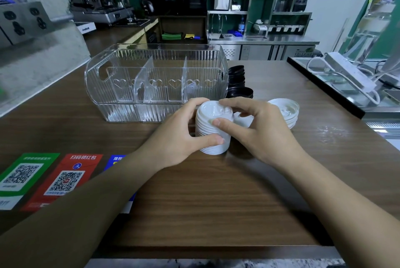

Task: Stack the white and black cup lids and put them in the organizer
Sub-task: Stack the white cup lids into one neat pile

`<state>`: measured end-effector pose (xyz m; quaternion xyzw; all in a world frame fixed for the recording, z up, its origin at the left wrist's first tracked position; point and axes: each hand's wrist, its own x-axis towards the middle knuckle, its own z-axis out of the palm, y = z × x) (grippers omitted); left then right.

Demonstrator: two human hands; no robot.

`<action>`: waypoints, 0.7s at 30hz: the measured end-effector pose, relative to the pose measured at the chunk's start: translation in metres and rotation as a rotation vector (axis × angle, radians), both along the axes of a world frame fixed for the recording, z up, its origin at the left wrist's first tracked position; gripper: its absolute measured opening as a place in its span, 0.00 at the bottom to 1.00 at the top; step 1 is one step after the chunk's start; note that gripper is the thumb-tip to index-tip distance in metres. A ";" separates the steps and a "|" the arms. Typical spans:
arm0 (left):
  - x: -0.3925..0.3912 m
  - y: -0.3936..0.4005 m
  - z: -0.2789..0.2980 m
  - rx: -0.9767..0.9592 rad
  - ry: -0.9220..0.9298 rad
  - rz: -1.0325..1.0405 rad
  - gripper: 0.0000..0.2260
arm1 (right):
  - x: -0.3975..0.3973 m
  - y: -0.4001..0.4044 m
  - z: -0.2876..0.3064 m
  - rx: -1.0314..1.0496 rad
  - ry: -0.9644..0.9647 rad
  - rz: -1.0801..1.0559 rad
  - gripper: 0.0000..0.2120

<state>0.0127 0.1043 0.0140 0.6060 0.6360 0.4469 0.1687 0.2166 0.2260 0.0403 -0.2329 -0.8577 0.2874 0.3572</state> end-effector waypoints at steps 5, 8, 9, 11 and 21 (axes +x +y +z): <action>0.000 -0.001 0.002 -0.030 0.045 0.019 0.43 | 0.000 0.000 0.000 0.007 -0.033 0.013 0.26; 0.001 -0.003 0.004 -0.035 0.095 0.016 0.42 | 0.004 0.003 0.003 0.036 -0.069 0.018 0.31; 0.001 -0.003 0.005 -0.041 0.112 0.019 0.43 | 0.006 0.004 0.005 0.040 -0.077 0.014 0.31; 0.000 -0.004 0.006 -0.043 0.140 0.030 0.45 | 0.009 0.006 0.011 0.055 -0.076 -0.002 0.23; -0.001 -0.006 0.010 0.047 0.032 -0.028 0.33 | 0.022 0.031 0.003 0.296 -0.391 -0.045 0.08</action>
